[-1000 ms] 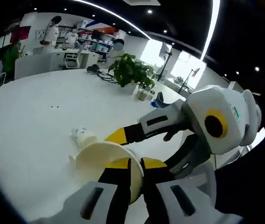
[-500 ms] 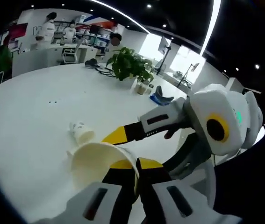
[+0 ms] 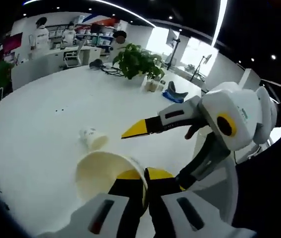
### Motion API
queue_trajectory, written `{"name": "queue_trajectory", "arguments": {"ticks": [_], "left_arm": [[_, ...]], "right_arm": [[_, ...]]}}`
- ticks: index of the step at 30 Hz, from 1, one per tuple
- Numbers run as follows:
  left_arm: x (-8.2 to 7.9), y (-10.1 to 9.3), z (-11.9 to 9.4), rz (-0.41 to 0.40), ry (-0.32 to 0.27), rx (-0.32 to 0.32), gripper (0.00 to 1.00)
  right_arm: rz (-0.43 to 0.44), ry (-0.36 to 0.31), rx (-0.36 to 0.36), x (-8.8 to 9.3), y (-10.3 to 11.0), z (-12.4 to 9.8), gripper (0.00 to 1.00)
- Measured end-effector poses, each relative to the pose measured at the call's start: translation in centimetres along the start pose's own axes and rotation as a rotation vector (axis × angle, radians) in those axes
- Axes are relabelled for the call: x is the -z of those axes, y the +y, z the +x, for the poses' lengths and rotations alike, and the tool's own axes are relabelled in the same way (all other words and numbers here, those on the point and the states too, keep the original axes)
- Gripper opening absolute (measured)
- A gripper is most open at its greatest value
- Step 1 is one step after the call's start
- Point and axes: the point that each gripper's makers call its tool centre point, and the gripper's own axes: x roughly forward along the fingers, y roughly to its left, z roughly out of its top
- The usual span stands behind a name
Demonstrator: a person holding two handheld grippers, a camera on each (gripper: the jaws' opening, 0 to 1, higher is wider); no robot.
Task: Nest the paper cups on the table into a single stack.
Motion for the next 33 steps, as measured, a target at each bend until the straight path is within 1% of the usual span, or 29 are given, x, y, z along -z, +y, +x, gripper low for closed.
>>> {"name": "queue_trajectory", "arguments": {"ticks": [4,5,7,10,12,15,16,18,19,21,24,26,30,31,33], "left_arm": [[0.3,0.4,0.1,0.023,0.028,-0.006,0.00],[0.5,0.5,0.1,0.038,0.043,-0.009,0.00],[0.7,0.7,0.3,0.052,0.059,-0.012,0.00],[1.2,1.0,0.5,0.087,0.094,-0.021,0.00],[1.5,1.6,0.8,0.111,0.116,-0.038,0.00],[1.9,1.7,0.8,0.127,0.141,-0.043,0.00],[2.0,1.7,0.8,0.130,0.145,-0.043,0.00],[2.5,2.1,1.1,0.150,0.170,-0.047,0.00],[2.6,2.0,1.1,0.153,0.174,-0.047,0.00],[3.1,2.2,1.4,0.168,0.196,-0.053,0.00],[3.3,2.3,1.7,0.177,0.208,-0.051,0.00],[3.3,2.0,1.6,0.181,0.212,-0.047,0.00],[3.5,2.2,2.2,0.193,0.231,-0.044,0.00],[3.7,2.0,2.3,0.198,0.238,-0.044,0.00],[3.9,2.2,2.7,0.206,0.249,-0.041,0.00]], "right_arm": [[0.025,0.004,0.004,1.0,-0.2,-0.2,0.72],[0.032,0.009,0.009,1.5,-0.3,-0.4,0.72],[0.042,0.014,0.016,1.9,-0.3,-0.6,0.76],[0.089,0.019,0.017,2.7,-0.4,-1.0,0.79],[0.127,0.007,0.013,2.7,-0.1,-1.6,0.79],[0.152,0.012,0.008,3.3,0.1,-1.8,0.82],[0.158,0.019,0.014,3.9,0.0,-1.5,0.84],[0.167,0.028,0.017,4.4,0.1,-1.8,0.87],[0.179,0.032,0.015,4.6,0.4,-2.1,0.88],[0.202,0.033,0.011,4.8,0.6,-2.4,0.88],[0.237,0.032,0.010,5.5,0.8,-2.6,0.89],[0.250,0.033,0.012,5.9,1.0,-2.8,0.89],[0.273,0.045,0.021,6.7,0.9,-3.1,0.89],[0.280,0.043,0.023,6.8,0.8,-3.2,0.89],[0.301,0.040,0.027,7.3,0.7,-3.2,0.89]]}}
